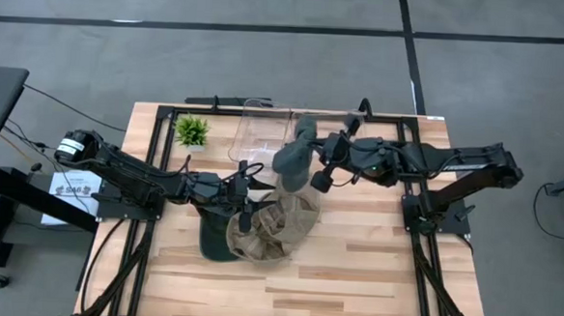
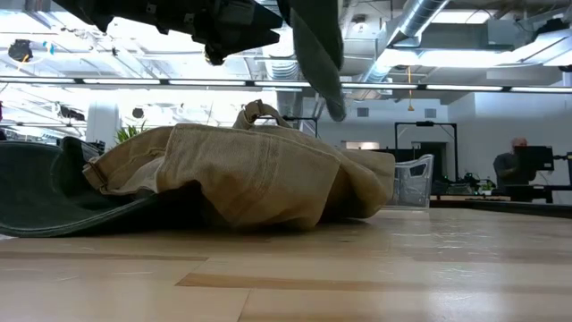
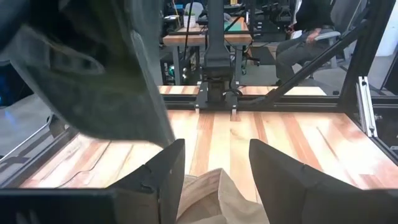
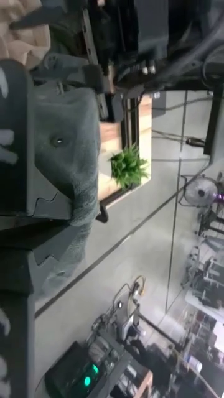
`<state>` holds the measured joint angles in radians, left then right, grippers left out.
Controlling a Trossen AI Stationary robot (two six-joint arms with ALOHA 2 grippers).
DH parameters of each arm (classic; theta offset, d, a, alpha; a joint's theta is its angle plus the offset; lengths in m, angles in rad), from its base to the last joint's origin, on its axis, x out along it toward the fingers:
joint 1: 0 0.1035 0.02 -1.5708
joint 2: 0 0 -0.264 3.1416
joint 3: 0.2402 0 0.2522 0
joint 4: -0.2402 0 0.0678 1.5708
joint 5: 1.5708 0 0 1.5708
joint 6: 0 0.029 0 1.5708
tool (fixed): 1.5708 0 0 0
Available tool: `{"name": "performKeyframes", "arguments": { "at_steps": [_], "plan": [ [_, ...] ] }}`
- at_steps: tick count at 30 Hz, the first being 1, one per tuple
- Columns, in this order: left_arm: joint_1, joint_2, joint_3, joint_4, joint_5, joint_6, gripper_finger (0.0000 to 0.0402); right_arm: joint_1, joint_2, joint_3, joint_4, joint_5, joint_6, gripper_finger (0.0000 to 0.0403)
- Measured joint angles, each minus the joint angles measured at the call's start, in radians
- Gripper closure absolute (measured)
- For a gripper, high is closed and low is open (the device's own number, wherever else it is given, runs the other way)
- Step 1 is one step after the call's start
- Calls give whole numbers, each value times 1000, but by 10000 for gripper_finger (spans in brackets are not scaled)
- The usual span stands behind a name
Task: Pick & Place hat
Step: Put the right black cap into the right transparent bin
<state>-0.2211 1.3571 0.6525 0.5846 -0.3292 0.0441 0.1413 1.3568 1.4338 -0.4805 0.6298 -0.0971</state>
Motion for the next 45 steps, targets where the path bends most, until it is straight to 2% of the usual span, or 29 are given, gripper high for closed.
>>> {"name": "performKeyframes", "arguments": {
  "at_steps": [12,16,28,40,45],
  "plan": [
    [1,0,0,0,0,0,224,-2,48,0,118,-81,-16,403],
    [1,0,0,1,-29,0,224,3,46,1,146,-114,-16,403],
    [12,0,0,8,-45,-3,224,2,46,0,169,-141,-15,403],
    [73,0,0,8,-45,-107,225,9,60,0,166,-159,-8,403],
    [69,0,0,4,-38,-109,249,8,63,0,150,-159,-8,403]
  ]
}}
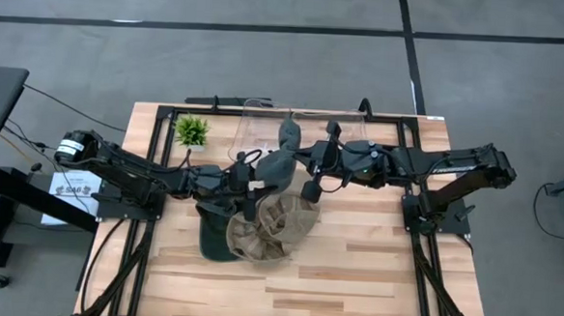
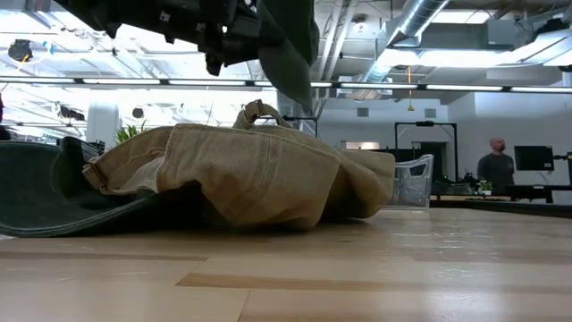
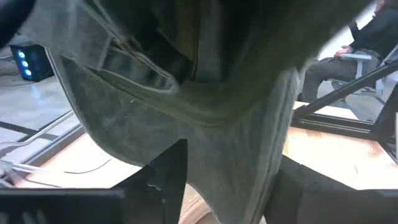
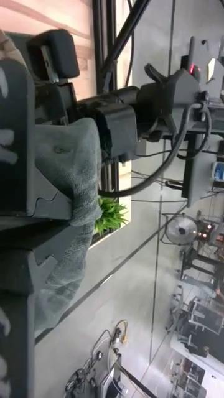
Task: Pick & Place hat
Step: Put the right black cap into the right transparent bin
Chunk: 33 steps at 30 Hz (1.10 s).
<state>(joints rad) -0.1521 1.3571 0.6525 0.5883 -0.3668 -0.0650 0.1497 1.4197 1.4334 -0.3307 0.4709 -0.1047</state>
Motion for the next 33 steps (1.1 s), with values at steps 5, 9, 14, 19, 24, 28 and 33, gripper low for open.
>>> {"name": "performKeyframes", "arguments": {
  "at_steps": [5,9,14,19,24,28,33],
  "plan": [
    [-3,0,0,-6,60,1,330,0,0,0,-28,0,0,403],
    [-3,0,0,-8,88,8,388,1,0,0,-100,0,7,403],
    [-2,0,0,-20,114,19,388,4,0,1,-258,0,63,403],
    [-3,0,0,-30,276,61,387,29,0,0,-377,-1,105,403],
    [-3,0,0,-53,434,109,389,81,0,3,-403,-4,105,403],
    [-3,0,0,-107,476,139,387,120,-1,42,-418,-61,108,403],
    [3,0,0,-123,477,143,388,151,-1,98,-427,-225,197,403]
  ]
}}
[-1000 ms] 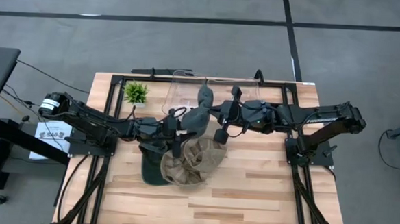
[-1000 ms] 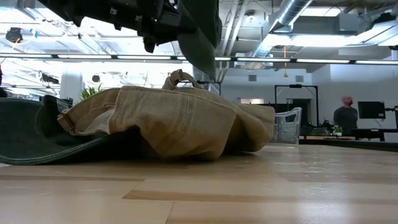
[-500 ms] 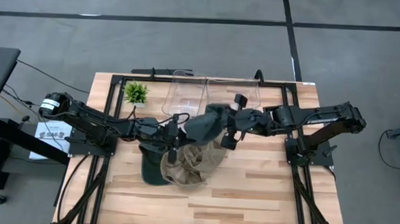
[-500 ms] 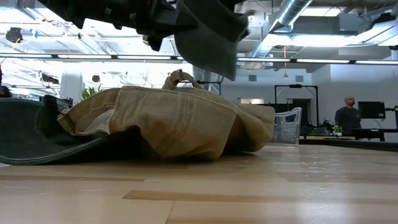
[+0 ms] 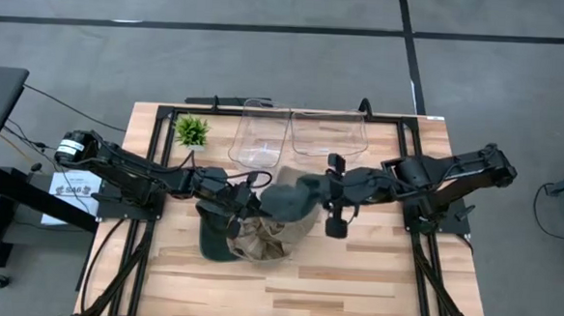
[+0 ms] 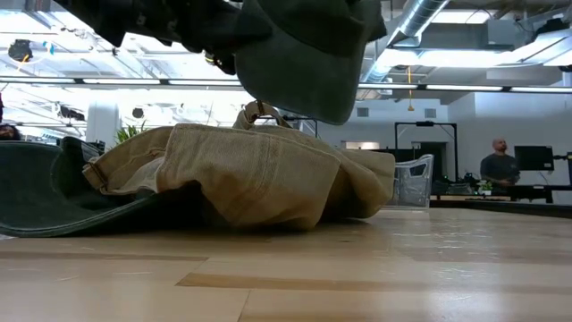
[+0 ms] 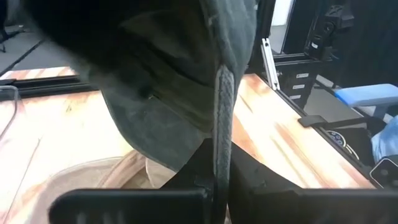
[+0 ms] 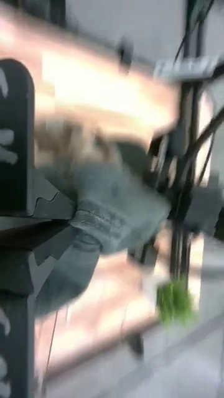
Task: Pick & Place hat
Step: Put the right black cap into the right transparent bin
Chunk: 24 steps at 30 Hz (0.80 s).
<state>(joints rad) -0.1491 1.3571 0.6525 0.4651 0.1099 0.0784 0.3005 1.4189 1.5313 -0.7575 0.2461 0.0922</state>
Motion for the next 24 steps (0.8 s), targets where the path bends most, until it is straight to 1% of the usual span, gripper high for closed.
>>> {"name": "performKeyframes", "arguments": {
  "at_steps": [3,5,9,12,18,20,24],
  "plan": [
    [0,0,0,1,-1,5,386,-2,0,12,-26,-158,86,403],
    [-1,0,0,1,0,17,385,-2,4,12,-52,-211,123,403],
    [-1,0,0,6,-4,22,388,-1,16,12,-141,-218,166,403],
    [-1,0,0,6,-4,22,388,0,41,11,-191,-226,169,402],
    [-1,0,0,6,-2,23,387,7,72,18,-190,-339,65,388],
    [-1,0,0,6,-1,23,387,10,74,35,-199,-334,27,385],
    [-1,0,0,7,22,22,385,24,67,92,-232,-254,-30,389]
  ]
}}
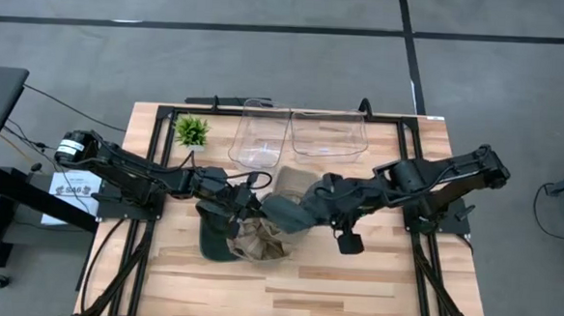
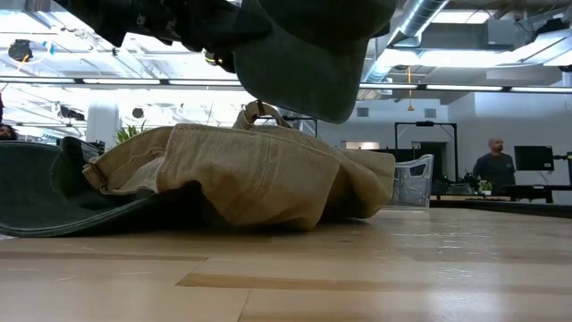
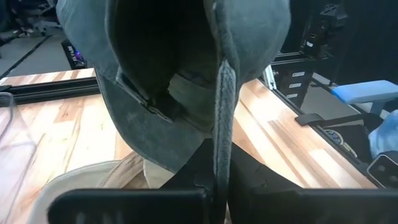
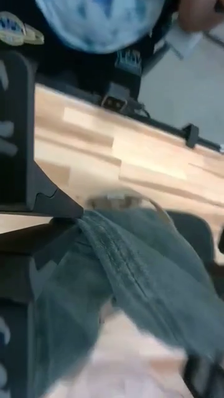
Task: Pick & Place hat
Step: Put the right black cap into the right transparent bin
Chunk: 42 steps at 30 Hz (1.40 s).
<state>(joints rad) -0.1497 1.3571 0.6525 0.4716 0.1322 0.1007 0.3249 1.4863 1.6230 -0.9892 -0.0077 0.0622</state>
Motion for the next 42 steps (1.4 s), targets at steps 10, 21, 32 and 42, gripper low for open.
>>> {"name": "performKeyframes", "arguments": {
  "at_steps": [10,21,32,42],
  "plan": [
    [-1,0,0,4,11,-7,385,28,-1,105,-42,105,-193,398],
    [-28,0,0,-1,14,-27,384,32,38,106,-68,88,-186,346],
    [-27,0,0,-1,11,-27,384,30,19,106,33,472,-343,267],
    [-27,0,0,2,11,-27,384,-28,57,107,354,771,-481,301]
  ]
}}
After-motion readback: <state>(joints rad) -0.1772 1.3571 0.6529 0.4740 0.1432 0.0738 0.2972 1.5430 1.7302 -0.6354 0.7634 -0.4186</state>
